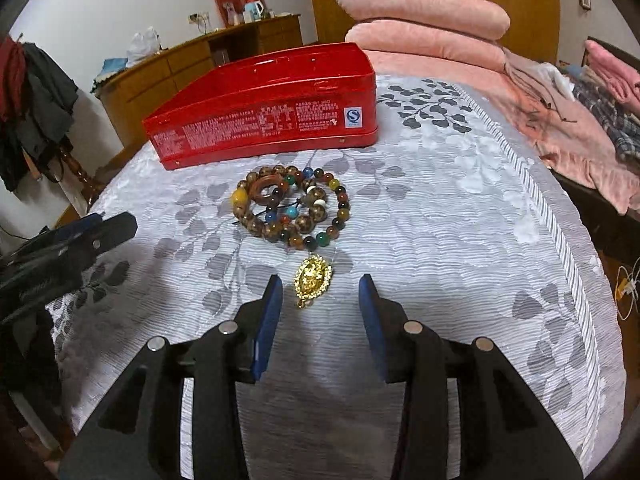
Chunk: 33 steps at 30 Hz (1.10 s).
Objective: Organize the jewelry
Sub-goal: 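Move both tools back over the remaining bracelets and gold pendant, then grasp the wooden ring bracelet with the left tool while the right tool grasps the gold pendant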
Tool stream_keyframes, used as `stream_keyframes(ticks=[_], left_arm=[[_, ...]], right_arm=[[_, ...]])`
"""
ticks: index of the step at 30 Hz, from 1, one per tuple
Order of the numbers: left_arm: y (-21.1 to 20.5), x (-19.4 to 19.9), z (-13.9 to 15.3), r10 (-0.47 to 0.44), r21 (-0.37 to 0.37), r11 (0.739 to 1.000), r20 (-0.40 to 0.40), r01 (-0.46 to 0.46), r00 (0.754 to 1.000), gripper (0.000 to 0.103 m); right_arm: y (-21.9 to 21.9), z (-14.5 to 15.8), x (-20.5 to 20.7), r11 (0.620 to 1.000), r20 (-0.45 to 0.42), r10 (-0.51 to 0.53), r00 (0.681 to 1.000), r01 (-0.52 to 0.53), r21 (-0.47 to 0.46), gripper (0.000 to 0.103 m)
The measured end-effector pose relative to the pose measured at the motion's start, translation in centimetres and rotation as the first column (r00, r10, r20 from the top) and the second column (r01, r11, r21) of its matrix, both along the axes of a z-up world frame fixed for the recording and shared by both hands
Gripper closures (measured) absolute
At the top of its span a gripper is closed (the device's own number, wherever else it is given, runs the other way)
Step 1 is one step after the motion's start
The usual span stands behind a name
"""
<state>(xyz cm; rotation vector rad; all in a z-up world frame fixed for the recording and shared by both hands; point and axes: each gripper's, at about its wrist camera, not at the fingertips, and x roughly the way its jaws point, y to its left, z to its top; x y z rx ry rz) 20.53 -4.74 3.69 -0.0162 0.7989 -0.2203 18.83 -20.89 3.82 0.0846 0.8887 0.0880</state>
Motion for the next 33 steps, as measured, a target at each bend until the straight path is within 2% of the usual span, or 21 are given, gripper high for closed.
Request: stream_keyframes(ticks=[6,12,16,25,31,33], left_arm=[[0.0,0.0,-0.5,-0.005,-0.002,1.0,-0.013,0.005,1.0,0.027],[-0.3,0.3,-0.6,-0.013,-0.007,1.0,-0.022,0.012,1.0,0.026],[-0.4,0.4,-0.7,-0.013,-0.005,1.0,-0.026,0.013,1.0,0.026],[-0.8,0.7,-0.7,-0.031,-0.012,0.999,-0.039,0.03,0.999,0.026],[-2.6,1.4,0.1,-0.076,-0.018,0.997,-0.018,0.075,0.997,0.027],[-3.5,1.8,0.2,-0.097,-0.022,0.995,-0.018,0.097,0.995,0.033]], right_arm=[[0.4,-0.1,0.4,1.0,-0.009,-0.003,1.0,0.002,-0.015,0.066],[0.8,-0.2,0.7,0.999,-0.012,0.01,1.0,-0.01,-0.039,0.073],[1.1,-0.2,0.6,0.998,-0.009,0.017,1.0,-0.018,-0.054,0.083],[0.7,0.1,0.4,0.999,-0.005,0.02,1.0,-0.02,-0.047,0.084],[-0.7,0.7,0.0,0.999,0.011,-0.012,1.0,0.013,-0.041,0.084],[-1.2,0.8,-0.1,0.999,0.013,-0.02,1.0,0.02,-0.037,0.084]])
